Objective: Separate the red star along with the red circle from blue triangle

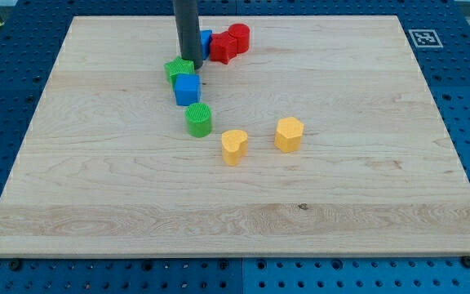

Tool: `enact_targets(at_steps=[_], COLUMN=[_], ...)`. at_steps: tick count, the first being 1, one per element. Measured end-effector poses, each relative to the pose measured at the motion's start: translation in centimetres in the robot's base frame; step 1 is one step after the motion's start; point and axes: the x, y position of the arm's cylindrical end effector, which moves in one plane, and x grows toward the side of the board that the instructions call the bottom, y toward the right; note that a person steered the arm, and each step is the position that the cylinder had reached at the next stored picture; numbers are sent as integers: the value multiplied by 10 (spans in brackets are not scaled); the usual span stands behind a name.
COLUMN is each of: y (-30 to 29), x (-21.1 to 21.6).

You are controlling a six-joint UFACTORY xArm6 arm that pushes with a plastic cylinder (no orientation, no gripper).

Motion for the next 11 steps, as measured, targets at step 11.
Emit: enact_targets(at_steps=[11], y=[73], x=[-78])
